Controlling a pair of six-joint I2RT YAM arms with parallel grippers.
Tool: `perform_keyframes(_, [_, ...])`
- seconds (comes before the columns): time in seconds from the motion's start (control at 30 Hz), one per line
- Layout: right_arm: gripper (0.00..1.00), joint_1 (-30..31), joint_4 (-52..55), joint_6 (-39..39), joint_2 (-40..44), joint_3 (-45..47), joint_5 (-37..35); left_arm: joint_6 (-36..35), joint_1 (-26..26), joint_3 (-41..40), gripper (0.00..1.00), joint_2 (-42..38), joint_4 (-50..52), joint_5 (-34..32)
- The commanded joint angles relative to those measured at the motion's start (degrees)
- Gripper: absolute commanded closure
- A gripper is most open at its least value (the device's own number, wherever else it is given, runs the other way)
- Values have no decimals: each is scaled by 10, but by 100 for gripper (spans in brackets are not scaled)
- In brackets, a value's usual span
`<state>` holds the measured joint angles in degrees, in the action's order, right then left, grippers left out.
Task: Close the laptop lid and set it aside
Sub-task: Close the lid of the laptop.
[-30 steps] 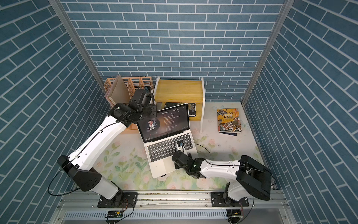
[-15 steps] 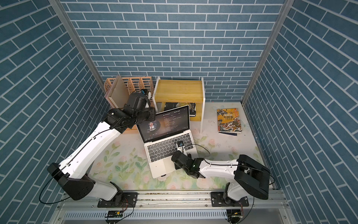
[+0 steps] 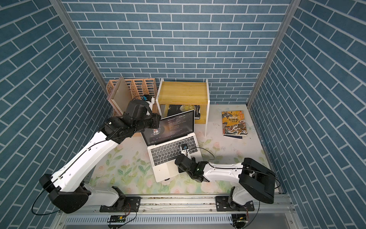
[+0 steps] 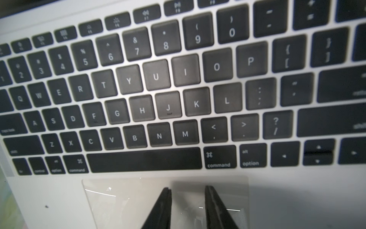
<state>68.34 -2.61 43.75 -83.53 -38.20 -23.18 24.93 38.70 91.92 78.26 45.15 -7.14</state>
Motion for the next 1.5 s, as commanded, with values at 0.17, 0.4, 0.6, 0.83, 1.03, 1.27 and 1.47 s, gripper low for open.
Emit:
perform_keyframes(0.17, [66,2,-5,27,-10,-5,-9,26,25,-43,74,-3,46,52])
perform_keyframes(0.4, [65,3,-6,34,-9,2,-11,48,43,-72,75,-29,42,65])
perform_keyframes(0.6, [64,2,-14,38,-2,5,-8,59,50,-109,74,-50,41,68])
perform_keyframes(0.83, [63,3,-17,46,7,13,-8,93,72,-138,74,-84,33,71])
perform_keyframes(1.03, [60,2,-24,55,28,31,-6,119,104,-162,74,-92,17,69])
perform_keyframes(1.27, [57,2,-12,62,58,51,-11,146,139,-175,73,-98,7,37])
perform_keyframes(1.47, [54,2,0,78,104,75,-15,167,161,-207,73,-107,-10,8])
